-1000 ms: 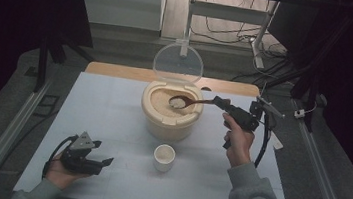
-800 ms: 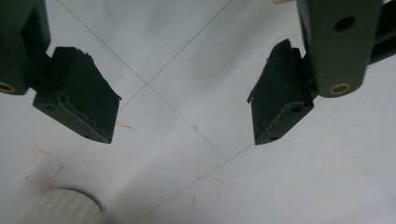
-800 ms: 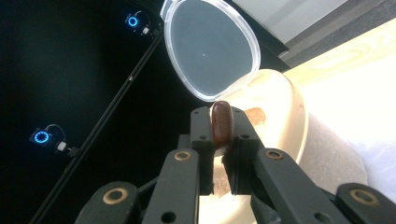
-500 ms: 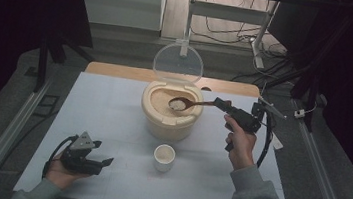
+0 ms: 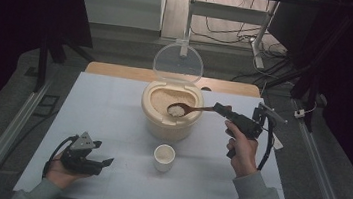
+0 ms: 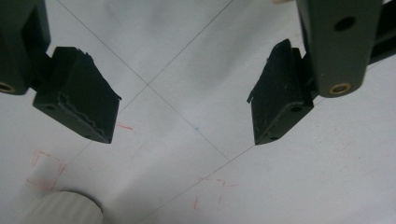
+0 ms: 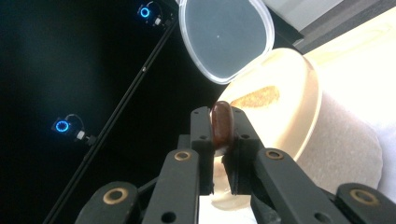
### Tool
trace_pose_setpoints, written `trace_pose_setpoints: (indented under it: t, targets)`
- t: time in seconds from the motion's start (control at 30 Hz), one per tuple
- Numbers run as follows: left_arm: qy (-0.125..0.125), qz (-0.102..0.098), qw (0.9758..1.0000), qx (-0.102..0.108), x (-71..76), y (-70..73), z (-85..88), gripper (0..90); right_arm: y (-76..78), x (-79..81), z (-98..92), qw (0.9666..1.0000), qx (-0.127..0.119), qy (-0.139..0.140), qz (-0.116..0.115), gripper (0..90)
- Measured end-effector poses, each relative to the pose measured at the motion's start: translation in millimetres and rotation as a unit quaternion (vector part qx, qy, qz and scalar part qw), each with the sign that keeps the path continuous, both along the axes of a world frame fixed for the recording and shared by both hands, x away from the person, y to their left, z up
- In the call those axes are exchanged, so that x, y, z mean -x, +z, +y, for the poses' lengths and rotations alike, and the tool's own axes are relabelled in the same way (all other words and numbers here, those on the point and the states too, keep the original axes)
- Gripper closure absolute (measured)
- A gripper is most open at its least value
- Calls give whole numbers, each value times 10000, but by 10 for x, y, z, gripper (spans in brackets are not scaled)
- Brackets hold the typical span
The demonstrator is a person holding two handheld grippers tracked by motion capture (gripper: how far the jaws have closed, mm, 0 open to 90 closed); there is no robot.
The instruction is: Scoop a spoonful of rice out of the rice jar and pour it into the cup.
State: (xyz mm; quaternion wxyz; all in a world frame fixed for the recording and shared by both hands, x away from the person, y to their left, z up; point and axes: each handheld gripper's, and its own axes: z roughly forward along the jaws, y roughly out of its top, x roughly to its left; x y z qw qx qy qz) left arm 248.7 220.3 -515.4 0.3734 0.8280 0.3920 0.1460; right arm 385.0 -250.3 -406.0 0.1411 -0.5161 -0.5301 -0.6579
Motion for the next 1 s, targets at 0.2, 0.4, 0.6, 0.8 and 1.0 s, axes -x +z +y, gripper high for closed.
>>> trace_pose_setpoints:
  t: [0.2,0.4,0.6,0.8,1.0]
  targets:
    - [-9,-2,10000,-5,2,0,-5,233,-15,93,-24,9999,15,115,-16,829]
    - [-6,-2,10000,-17,1,-2,-8,233,-111,194,-4,9995,-6,309,82,830]
    - [-6,2,10000,-24,1,-4,-11,233,-165,277,4,9990,45,434,109,829]
    - [-6,2,10000,-27,2,-5,-14,233,-242,353,26,9984,110,546,127,829]
    - [-13,9,10000,-33,2,-9,-18,233,-339,394,27,9979,219,578,172,829]
